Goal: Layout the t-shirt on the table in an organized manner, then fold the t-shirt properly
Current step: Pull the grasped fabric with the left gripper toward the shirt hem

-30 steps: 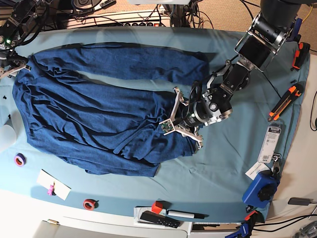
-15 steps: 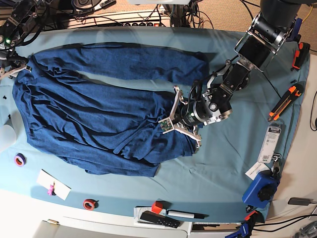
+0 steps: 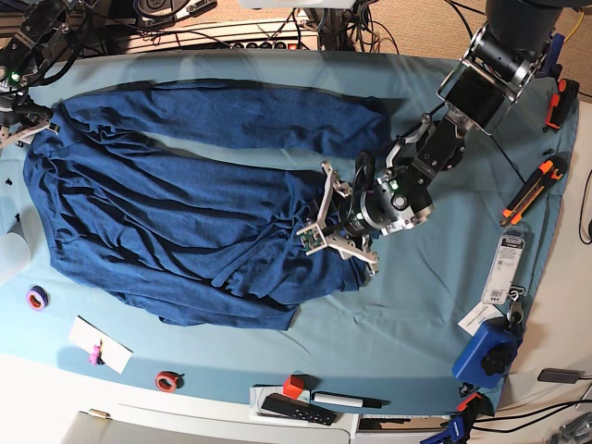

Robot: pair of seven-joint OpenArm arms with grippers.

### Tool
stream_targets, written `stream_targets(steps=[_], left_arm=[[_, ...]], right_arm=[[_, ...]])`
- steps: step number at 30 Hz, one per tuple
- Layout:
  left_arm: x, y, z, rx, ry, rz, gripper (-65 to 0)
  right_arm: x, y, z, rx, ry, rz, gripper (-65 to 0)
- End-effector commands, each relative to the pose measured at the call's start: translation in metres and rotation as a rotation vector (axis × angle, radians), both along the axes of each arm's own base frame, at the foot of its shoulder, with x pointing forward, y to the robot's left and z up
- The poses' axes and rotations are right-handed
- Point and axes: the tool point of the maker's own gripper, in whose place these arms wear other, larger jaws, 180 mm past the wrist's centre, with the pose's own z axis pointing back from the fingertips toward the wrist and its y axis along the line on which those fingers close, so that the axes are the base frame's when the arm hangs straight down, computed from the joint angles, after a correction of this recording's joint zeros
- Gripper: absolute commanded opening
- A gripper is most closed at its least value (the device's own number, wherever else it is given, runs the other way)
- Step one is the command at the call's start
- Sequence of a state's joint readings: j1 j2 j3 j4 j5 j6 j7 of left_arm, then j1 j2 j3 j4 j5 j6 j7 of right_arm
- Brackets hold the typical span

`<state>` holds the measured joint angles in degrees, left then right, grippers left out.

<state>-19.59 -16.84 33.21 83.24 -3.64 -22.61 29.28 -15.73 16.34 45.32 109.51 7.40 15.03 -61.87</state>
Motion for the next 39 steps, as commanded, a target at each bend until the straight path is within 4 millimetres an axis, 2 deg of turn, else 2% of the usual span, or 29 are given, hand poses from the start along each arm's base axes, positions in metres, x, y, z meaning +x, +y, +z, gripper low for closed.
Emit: stream_targets(steps=[1,11,21,25,35,36,39], left_arm=[[0.015,-0.003,0.021,-0.032,-0.058,0.007,-41.5],[0.013,-0.009,0.025,-0.083,-0.031,0.012,-41.6],[0.014,-0.032,0.035,-0.135,-0.031,0.031,-41.8],[0.017,-0.028,0.033,-0.097,-0.058,0.032,-44.2],[0.025,-0.020,0.034,-0.079,-0.073,0.085,-44.3],[0.024,-0.019,0.033,-0.076,-0.067,0.087,-43.9],[0.024,-0.016,0.030,-0.054,-0.054,0.095,-36.2]], right_arm=[[0.006,-0.006,0.018,-0.051,-0.035,0.012,-37.9],[0.006,-0.007,0.018,-0.051,-0.035,0.012,-37.9],[0.006,-0.007,0.017,-0.051,-0.035,0.011,-37.9],[0.006,-0.007,0.018,-0.051,-0.035,0.011,-37.9],[0.006,-0.007,0.017,-0.051,-0.035,0.011,-37.9],[0.006,-0.007,0.017,-0.051,-0.035,0.011,-37.9],[0.006,-0.007,0.018,-0.052,-0.035,0.011,-37.9]])
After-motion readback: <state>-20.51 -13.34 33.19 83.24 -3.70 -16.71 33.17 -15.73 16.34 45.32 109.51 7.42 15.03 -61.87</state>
